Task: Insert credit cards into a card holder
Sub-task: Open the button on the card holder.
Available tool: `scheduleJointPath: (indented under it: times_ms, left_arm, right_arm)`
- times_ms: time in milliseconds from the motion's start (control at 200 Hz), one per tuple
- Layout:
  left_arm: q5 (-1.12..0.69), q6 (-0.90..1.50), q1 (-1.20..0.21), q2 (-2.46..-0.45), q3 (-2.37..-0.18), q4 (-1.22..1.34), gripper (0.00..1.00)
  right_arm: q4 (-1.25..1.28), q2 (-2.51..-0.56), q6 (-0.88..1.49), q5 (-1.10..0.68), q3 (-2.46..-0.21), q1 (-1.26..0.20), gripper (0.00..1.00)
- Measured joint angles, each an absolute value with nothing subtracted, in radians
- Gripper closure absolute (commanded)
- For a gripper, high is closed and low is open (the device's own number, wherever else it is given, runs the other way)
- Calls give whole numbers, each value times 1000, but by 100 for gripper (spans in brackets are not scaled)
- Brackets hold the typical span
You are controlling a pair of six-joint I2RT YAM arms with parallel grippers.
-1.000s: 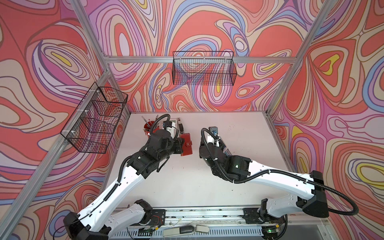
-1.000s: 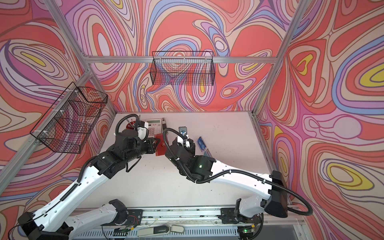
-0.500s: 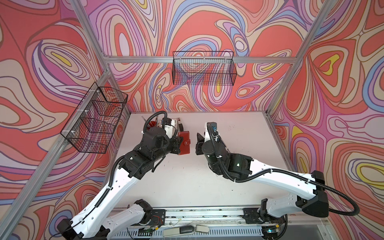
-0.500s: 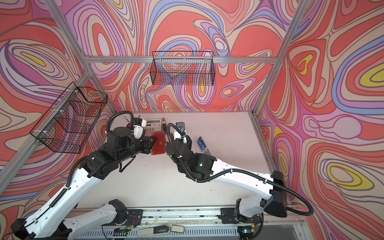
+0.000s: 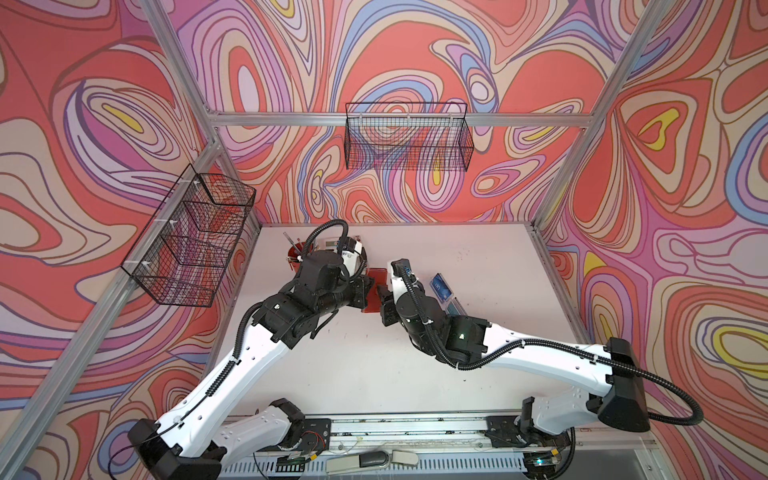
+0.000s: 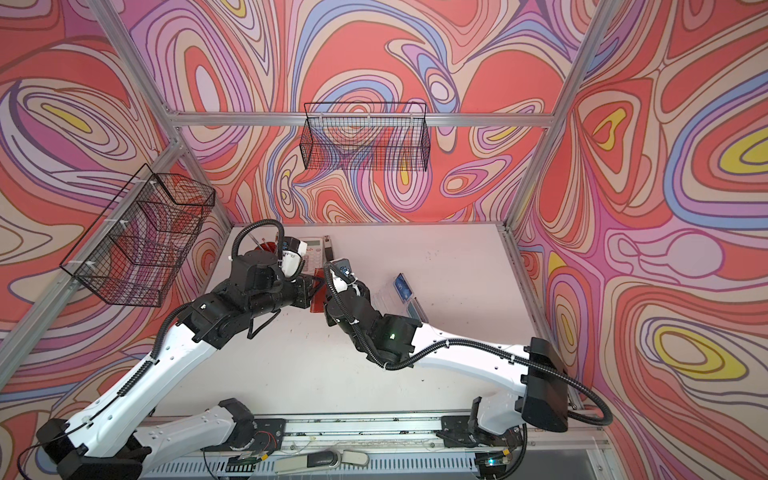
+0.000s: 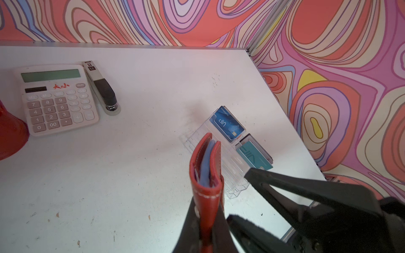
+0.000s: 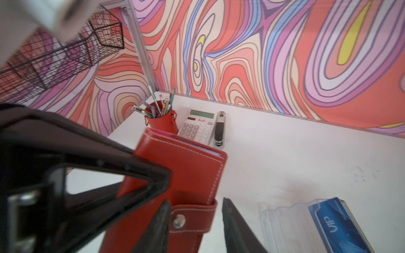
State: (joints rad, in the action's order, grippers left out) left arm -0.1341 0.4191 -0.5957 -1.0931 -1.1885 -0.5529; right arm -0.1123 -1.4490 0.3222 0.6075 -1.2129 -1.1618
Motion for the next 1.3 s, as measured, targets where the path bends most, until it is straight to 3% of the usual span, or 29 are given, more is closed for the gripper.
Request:
scheduleJointPath:
  times_ms: [310, 751, 1297]
  left_arm:
    - [-100, 419, -591, -1056, -1188, -550, 100]
    - [-133, 428, -589, -1026, -1163, -501, 100]
    - [-125, 467, -595, -1008, -1114, -447, 100]
  right_arm:
    - [-110, -1486, 321, 588, -1228, -1162, 60]
    - [-91, -1479, 337, 616, -1227, -1179, 100]
    - [-15, -1412, 346, 585, -1133, -1164, 100]
